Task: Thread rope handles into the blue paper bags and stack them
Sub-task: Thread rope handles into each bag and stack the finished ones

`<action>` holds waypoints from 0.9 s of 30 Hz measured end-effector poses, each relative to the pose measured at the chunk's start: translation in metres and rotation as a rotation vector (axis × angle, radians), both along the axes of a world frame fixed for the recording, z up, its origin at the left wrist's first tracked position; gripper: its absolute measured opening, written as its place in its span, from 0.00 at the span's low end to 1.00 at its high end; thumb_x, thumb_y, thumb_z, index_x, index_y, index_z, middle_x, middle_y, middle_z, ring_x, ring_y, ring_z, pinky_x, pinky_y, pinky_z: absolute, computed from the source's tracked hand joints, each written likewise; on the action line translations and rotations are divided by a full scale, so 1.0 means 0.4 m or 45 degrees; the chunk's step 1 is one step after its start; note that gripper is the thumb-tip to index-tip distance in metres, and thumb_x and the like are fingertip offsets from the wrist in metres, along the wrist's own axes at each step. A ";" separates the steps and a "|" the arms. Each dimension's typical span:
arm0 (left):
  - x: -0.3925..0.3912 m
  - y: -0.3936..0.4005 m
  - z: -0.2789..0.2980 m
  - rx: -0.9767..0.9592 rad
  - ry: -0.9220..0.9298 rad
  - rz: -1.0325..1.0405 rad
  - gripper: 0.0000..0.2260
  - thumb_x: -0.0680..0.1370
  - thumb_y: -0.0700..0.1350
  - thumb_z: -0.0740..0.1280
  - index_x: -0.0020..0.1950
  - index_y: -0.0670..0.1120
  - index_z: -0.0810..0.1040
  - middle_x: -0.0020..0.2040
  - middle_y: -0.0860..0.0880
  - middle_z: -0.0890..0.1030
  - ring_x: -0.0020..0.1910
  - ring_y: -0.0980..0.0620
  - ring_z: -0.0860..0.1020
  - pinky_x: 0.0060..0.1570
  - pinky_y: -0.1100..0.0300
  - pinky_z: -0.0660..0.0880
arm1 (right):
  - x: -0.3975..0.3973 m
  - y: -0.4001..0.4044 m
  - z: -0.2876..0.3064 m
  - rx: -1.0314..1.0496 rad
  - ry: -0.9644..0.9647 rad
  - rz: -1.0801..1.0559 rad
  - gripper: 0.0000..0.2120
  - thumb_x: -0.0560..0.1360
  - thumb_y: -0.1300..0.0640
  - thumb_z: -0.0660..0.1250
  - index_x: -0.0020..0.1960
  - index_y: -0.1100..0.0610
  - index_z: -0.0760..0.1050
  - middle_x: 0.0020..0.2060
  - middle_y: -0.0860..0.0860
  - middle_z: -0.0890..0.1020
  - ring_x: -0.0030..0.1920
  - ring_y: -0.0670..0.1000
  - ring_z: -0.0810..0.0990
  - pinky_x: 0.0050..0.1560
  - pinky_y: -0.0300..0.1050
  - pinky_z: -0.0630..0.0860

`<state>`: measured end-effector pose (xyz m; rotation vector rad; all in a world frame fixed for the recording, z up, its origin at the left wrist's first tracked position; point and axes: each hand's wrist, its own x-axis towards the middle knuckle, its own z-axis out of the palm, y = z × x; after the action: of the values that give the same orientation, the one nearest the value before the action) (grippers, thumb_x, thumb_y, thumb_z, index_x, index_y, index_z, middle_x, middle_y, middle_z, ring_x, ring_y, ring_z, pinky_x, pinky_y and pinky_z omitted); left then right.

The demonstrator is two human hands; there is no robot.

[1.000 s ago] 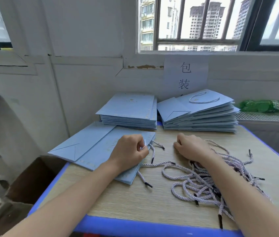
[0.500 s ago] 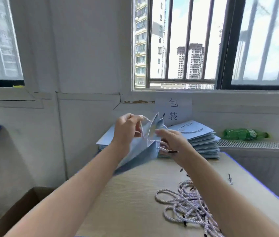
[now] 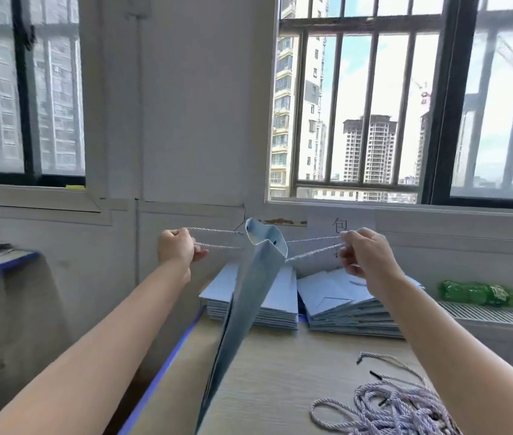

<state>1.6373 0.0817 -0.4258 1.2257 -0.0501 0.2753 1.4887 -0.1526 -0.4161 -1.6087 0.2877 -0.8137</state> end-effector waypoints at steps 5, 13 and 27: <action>0.023 0.030 -0.026 0.193 0.034 0.094 0.10 0.82 0.41 0.56 0.41 0.44 0.67 0.35 0.48 0.68 0.13 0.59 0.66 0.28 0.59 0.72 | 0.018 -0.021 -0.008 -0.089 -0.081 -0.271 0.11 0.78 0.60 0.60 0.38 0.58 0.68 0.30 0.54 0.73 0.27 0.50 0.70 0.23 0.39 0.68; 0.027 0.047 -0.138 0.705 -0.007 -0.065 0.06 0.80 0.40 0.61 0.43 0.41 0.71 0.31 0.47 0.72 0.23 0.52 0.70 0.20 0.61 0.70 | 0.044 0.005 -0.076 -0.460 0.004 -0.183 0.06 0.79 0.58 0.62 0.45 0.59 0.71 0.29 0.54 0.76 0.26 0.48 0.71 0.26 0.39 0.69; -0.061 0.024 -0.187 0.595 0.154 -0.475 0.13 0.80 0.32 0.54 0.37 0.41 0.68 0.29 0.44 0.68 0.20 0.52 0.66 0.20 0.64 0.72 | 0.115 0.154 -0.209 -0.994 0.343 0.089 0.11 0.80 0.57 0.57 0.39 0.55 0.69 0.28 0.52 0.74 0.30 0.53 0.69 0.33 0.46 0.69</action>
<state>1.6129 0.0913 -0.5008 1.6632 -0.2465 -0.1472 1.5347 -0.0911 -0.4999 -2.4547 0.0981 -0.6878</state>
